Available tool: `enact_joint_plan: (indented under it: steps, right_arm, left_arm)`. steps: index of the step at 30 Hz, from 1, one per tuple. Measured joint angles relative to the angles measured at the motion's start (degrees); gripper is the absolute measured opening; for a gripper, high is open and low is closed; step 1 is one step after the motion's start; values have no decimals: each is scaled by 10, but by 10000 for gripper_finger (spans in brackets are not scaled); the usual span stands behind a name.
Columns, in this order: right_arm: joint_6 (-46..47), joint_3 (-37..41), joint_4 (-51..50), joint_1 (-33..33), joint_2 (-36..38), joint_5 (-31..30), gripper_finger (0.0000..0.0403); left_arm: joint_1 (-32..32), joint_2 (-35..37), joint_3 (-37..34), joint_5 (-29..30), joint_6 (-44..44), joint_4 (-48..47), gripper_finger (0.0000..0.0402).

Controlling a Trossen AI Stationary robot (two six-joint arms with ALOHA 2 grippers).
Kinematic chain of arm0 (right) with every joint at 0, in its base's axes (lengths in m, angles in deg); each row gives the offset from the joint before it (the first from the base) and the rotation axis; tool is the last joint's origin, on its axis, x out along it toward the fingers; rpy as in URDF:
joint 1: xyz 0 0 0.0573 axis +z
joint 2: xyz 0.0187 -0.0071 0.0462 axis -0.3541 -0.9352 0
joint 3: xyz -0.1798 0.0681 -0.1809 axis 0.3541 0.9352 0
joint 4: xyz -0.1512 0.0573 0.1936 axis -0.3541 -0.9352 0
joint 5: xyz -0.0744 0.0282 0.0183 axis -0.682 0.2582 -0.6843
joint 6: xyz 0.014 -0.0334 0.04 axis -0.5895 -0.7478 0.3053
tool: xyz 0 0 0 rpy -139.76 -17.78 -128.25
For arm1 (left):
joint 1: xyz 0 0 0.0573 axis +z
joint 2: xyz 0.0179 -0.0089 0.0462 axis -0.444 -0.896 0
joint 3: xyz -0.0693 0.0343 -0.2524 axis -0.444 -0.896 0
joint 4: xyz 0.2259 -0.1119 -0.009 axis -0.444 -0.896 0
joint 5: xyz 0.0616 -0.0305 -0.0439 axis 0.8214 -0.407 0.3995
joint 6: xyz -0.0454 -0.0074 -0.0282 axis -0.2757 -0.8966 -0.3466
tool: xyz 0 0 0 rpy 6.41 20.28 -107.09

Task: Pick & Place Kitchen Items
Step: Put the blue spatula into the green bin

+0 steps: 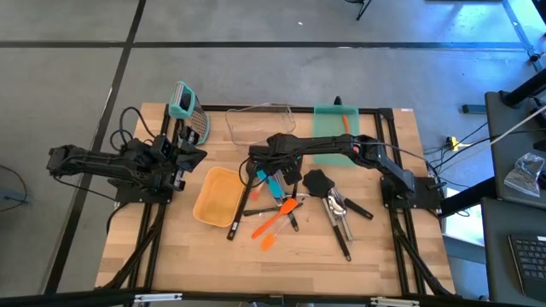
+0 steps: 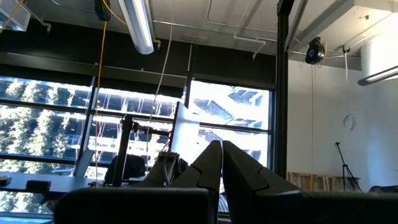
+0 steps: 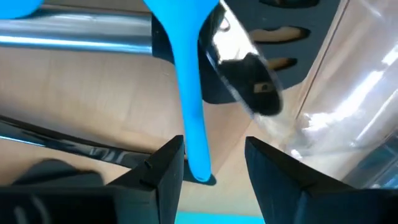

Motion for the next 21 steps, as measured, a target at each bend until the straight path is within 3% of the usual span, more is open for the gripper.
enact_joint_plan:
  steps: [8, 14, 21]
  right_arm:
    - [37, 0, -23, 0, 0, 5, 172]
    - [35, 0, 17, -4, 0, 60, 172]
    - [28, 0, 39, -15, 0, 58, 172]
  left_arm:
    - [0, 0, 0, 0, 0, 0, 8]
    - [0, 0, 0, 0, -1, 0, 8]
    - [0, 0, 0, 0, -1, 0, 8]
